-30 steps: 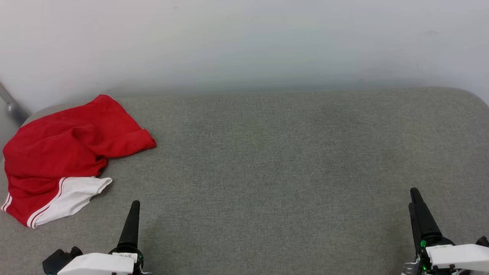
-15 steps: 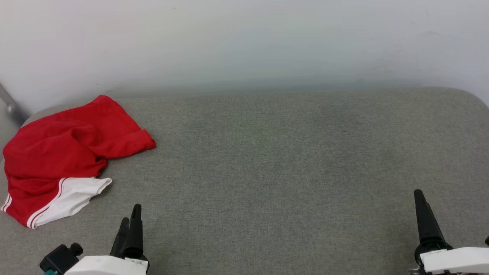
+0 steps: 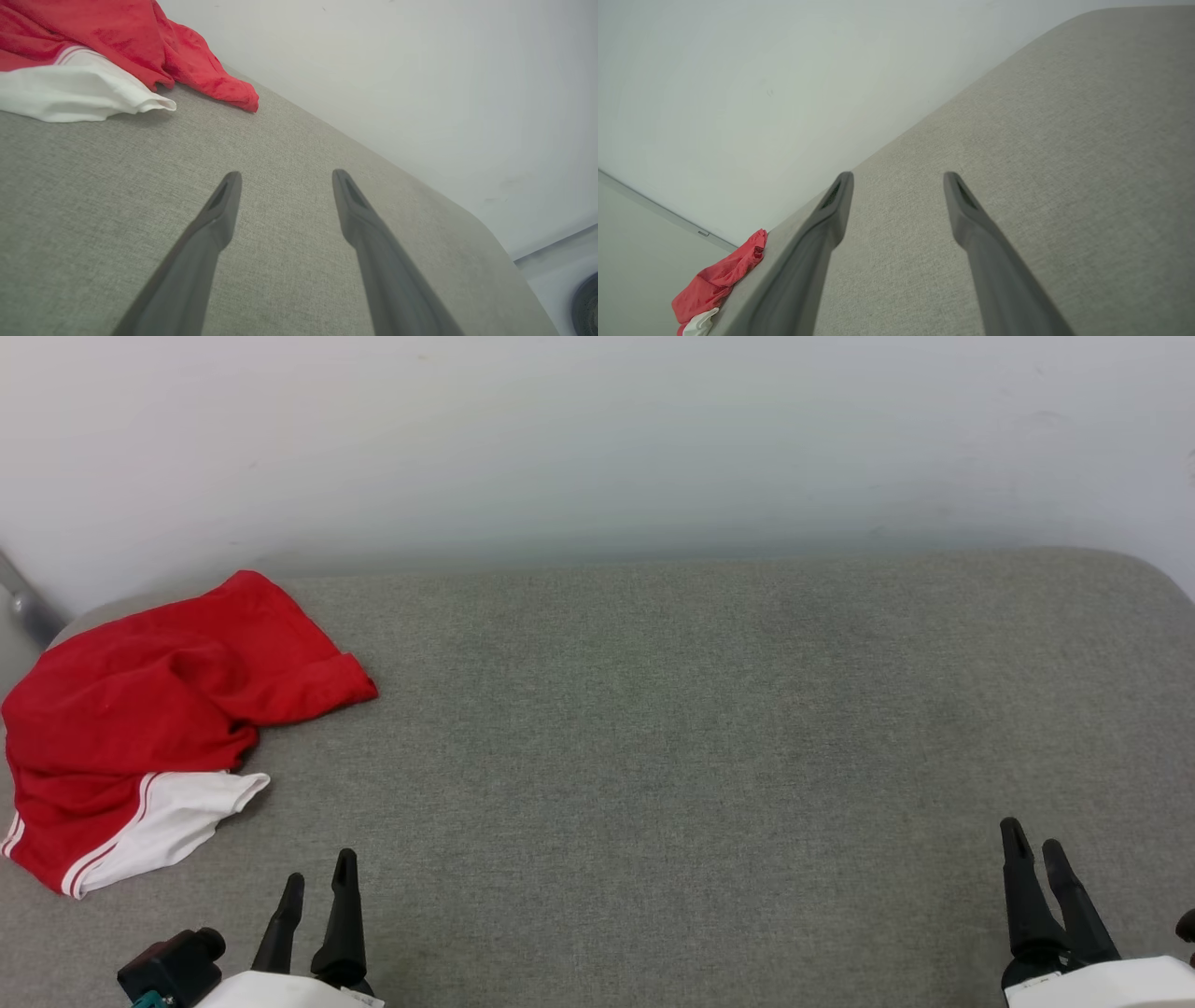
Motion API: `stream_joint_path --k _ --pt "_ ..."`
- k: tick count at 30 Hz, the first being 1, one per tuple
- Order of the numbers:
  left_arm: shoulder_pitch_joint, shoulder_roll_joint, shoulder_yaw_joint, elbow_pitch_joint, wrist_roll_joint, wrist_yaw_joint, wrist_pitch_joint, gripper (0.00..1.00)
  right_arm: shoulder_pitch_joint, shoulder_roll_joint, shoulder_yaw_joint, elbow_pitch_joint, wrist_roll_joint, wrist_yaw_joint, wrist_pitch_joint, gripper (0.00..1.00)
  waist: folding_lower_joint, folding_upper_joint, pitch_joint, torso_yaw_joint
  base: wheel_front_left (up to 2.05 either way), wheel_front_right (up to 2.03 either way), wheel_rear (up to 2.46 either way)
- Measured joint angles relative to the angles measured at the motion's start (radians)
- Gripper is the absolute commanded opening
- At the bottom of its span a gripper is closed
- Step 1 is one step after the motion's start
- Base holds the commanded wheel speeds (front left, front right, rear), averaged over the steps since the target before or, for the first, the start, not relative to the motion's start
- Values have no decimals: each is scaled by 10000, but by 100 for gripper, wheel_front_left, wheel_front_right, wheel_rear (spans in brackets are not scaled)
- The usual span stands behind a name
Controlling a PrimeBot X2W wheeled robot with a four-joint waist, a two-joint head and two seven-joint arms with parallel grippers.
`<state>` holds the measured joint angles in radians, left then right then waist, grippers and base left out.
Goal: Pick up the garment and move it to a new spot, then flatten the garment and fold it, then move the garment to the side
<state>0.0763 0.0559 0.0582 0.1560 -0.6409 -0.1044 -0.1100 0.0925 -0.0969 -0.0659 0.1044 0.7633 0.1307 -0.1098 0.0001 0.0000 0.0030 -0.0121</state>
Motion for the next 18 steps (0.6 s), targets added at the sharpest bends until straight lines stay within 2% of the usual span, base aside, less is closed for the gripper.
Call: stream_joint_path --k 18 --pt "293 332 -650 -249 2128 658 -487 100 407 -127 56 -476 -2163 0 -489 100 0 0 -8 -93 0 0 0"
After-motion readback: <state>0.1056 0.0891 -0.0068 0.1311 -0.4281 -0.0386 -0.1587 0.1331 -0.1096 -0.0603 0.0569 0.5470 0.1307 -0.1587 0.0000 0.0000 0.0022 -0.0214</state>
